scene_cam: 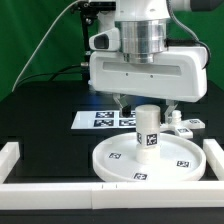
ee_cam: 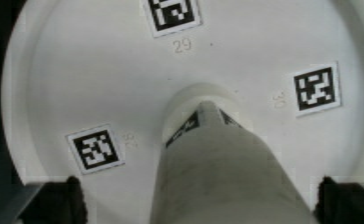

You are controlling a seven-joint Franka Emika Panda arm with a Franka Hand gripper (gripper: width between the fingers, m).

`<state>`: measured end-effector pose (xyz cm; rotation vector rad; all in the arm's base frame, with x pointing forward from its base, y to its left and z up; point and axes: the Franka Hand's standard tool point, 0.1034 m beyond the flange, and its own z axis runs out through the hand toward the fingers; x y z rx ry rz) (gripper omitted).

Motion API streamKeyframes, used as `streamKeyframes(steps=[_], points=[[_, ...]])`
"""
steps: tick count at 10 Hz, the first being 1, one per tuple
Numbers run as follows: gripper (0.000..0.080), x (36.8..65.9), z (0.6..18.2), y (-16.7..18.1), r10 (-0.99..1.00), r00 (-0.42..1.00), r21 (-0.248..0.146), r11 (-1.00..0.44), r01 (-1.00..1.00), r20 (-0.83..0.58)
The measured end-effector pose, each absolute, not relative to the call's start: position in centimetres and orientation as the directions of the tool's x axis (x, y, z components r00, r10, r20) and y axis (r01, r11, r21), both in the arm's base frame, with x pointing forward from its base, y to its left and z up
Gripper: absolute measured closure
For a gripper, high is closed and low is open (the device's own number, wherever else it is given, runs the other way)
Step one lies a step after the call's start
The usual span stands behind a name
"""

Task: Assemble round table

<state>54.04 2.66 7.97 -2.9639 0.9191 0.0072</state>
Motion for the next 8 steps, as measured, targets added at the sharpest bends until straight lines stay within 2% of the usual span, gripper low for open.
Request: streamKeyframes(steps=[1, 2, 5, 8], points=[[0.0197, 54.04, 7.95, 2.65, -0.580, 0.814, -0.035, -0.814, -0.580, -0.016], [0.0373, 54.04, 7.95, 2.64, -0.583, 0.812, -0.035, -0.812, -0.583, -0.016], [0.0396, 54.02, 7.90, 2.65, -0.731, 0.682, -0.030, -0.681, -0.731, -0.023], [0.0396, 54.28, 7.79, 2.73, -0.905, 0.425, -0.021, -0.424, -0.905, -0.020]])
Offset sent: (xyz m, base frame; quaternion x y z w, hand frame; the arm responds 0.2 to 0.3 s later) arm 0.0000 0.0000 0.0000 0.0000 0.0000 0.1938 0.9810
